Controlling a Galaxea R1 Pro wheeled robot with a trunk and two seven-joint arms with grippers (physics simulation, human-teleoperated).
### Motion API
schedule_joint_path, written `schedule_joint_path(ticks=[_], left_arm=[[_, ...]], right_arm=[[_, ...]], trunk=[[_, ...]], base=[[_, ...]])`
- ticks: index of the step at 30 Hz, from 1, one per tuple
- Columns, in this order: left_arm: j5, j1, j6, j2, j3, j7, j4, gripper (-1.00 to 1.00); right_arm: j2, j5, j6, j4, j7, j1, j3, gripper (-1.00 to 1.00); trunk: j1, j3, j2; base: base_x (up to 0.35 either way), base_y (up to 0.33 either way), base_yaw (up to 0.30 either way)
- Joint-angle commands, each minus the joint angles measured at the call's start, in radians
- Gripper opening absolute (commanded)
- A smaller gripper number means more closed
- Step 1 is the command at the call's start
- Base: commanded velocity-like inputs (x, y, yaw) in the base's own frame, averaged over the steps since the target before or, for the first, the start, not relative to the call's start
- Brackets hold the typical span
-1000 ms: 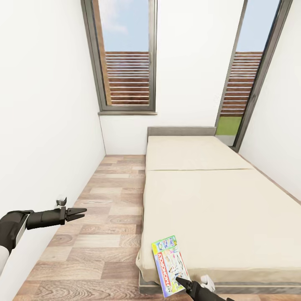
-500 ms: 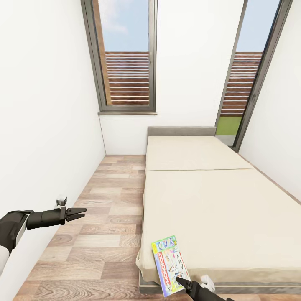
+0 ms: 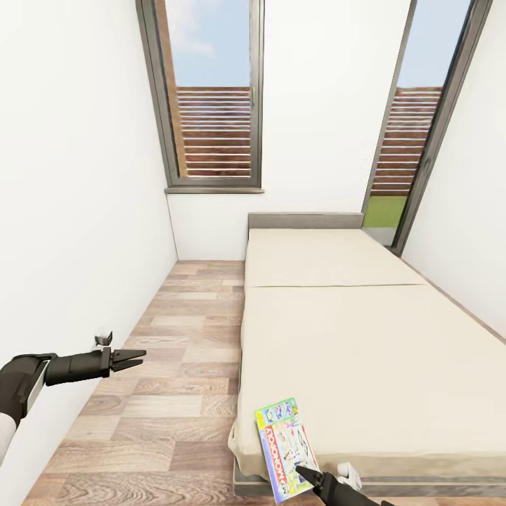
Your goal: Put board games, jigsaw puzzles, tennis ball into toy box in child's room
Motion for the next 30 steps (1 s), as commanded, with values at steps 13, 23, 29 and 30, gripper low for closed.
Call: schedule_joint_path(ticks=[13, 23, 29, 30], left_arm=[[-0.011, -0.001, 0.01, -0.001, 0.003, -0.008, -0.001, 1.0], [-0.011, -0.001, 0.009, -0.001, 0.004, -0.008, -0.001, 1.0], [-0.01, -0.001, 0.01, -0.001, 0.004, -0.008, -0.001, 1.0], [-0.01, -0.001, 0.01, -0.001, 0.004, -0.008, -0.001, 1.0]], right_arm=[[0.001, -0.006, 0.008, 0.0, 0.002, 0.0, -0.001, 1.0], [0.001, -0.006, 0.008, 0.0, 0.002, 0.0, -0.001, 1.0], [0.001, -0.006, 0.008, 0.0, 0.002, 0.0, -0.001, -1.0], [0.001, -0.007, 0.008, 0.0, 0.002, 0.0, -0.001, -1.0]], trunk=[[0.0, -0.001, 0.0], [0.0, -0.001, 0.0], [0.0, -0.001, 0.0], [0.0, -0.001, 0.0]], base=[[0.014, 0.0, 0.0], [0.009, 0.0, 0.0], [0.0, 0.0, 0.0], [0.0, 0.0, 0.0]])
